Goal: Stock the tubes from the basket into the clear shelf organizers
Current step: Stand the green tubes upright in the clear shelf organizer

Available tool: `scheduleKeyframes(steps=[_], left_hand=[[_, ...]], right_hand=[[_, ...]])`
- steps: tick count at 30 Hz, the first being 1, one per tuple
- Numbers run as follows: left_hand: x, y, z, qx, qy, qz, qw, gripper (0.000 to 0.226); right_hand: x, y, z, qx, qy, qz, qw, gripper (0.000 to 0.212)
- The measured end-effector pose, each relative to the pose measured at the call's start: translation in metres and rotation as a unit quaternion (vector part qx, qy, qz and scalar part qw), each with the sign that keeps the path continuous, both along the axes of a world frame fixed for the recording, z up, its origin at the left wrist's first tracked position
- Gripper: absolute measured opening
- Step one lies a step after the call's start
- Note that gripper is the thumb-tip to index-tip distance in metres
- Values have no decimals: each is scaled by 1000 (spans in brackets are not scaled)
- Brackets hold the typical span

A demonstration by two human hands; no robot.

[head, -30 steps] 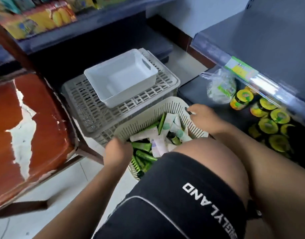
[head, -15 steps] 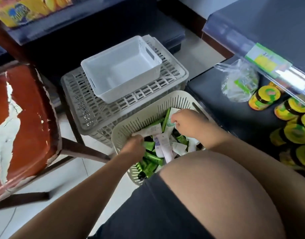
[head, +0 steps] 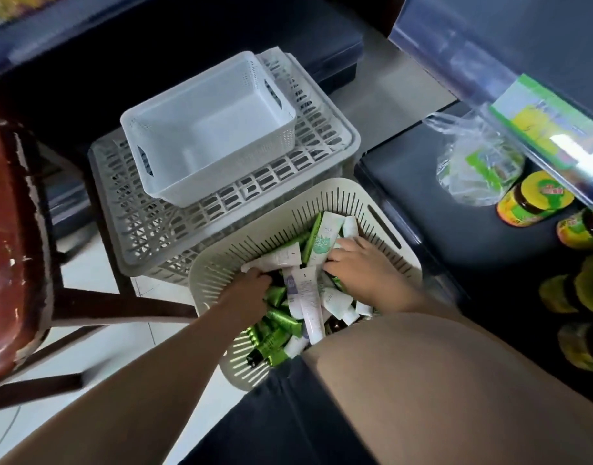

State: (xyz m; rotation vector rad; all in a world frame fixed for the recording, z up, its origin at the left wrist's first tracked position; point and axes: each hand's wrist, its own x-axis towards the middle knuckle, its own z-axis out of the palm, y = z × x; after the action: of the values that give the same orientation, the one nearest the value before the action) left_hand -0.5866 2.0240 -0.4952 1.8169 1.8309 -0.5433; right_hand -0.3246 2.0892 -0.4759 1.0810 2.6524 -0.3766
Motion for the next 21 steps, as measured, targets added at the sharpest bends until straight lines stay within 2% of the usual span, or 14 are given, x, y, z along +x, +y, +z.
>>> scheduleKeyframes(steps=[5,8,10,12,15,17,18,19,21], left_hand=[[-3,11,11,8,12,-69,998,37],[-1,14,15,21,43,-111,993,28],[-5,11,18,37,22,-110,993,25],[-11,8,25,79,-34,-70,994,17],[-17,11,50,135,-120,68,981,13],[-14,17,76,190,-181,175,949,6],[-11,20,88,205,-237,231,921,11],[-9,22,100,209,-304,282,886,11],[-5,23,127,194,-409,360,816,14]], right_hand=[[-9,2,10,-4,3,1,1000,33],[-13,4,24,-75,2,-24,997,42],[-15,4,34,-130,-19,-49,990,38],[-13,8,41,-177,-17,-123,976,31],[-4,19,65,-121,9,-187,975,15],[3,25,94,-102,55,-239,964,17],[6,27,110,-102,88,-278,951,20],[10,29,126,-105,124,-321,933,22],[18,27,155,-122,217,-415,875,22]])
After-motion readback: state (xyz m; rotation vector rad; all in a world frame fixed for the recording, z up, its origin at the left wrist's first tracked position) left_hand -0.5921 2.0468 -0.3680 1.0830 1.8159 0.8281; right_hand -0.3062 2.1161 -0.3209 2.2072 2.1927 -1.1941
